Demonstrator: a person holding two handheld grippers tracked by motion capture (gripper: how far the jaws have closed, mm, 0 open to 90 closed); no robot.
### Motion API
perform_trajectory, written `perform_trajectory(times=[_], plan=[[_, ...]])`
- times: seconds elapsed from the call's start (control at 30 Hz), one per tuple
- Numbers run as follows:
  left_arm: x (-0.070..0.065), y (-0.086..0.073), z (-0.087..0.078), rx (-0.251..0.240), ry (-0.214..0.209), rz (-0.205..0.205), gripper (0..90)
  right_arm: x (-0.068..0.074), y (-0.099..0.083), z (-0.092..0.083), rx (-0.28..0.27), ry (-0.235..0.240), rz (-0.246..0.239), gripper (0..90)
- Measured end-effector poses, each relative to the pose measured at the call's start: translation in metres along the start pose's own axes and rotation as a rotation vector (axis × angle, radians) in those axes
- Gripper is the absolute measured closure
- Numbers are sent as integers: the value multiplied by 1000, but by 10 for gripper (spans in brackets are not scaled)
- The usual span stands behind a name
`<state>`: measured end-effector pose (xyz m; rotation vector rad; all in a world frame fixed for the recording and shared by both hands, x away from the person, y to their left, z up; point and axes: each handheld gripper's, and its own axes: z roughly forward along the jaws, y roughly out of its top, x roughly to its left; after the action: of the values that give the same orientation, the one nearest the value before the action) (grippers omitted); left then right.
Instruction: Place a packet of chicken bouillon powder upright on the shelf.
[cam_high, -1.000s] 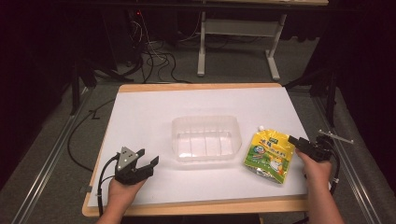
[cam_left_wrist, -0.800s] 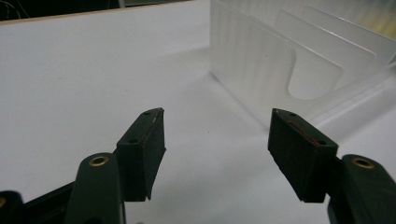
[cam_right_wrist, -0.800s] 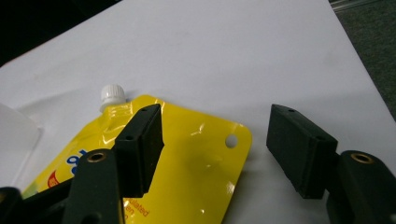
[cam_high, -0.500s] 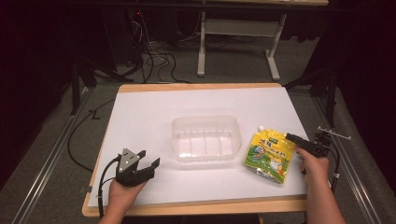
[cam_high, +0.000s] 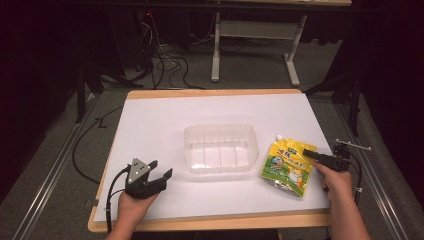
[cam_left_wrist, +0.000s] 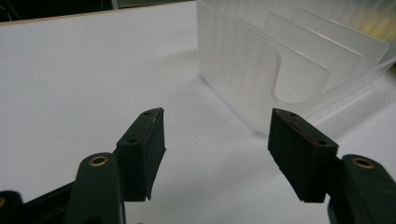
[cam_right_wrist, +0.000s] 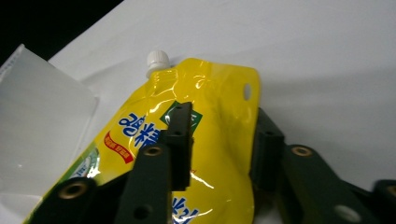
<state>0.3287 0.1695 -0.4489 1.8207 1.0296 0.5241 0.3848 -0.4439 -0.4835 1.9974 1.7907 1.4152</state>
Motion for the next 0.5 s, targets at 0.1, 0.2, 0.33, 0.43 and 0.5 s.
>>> perform_trajectory(times=[0.1,0.2,0.33,0.43,0.5], plan=[[-1,1,-1,-2,-4,10,375,3,-1,-2,-19,-9,-38,900],[1,1,0,-5,1,0,386,7,-3,-5,-42,-19,-79,900],[2,2,1,-3,4,-8,403,12,-4,-16,-92,-13,-123,900],[2,2,3,-9,3,-17,405,17,-4,-23,-120,-7,-130,900],[1,5,5,-16,-3,-16,405,27,-4,-33,-162,6,-161,900]])
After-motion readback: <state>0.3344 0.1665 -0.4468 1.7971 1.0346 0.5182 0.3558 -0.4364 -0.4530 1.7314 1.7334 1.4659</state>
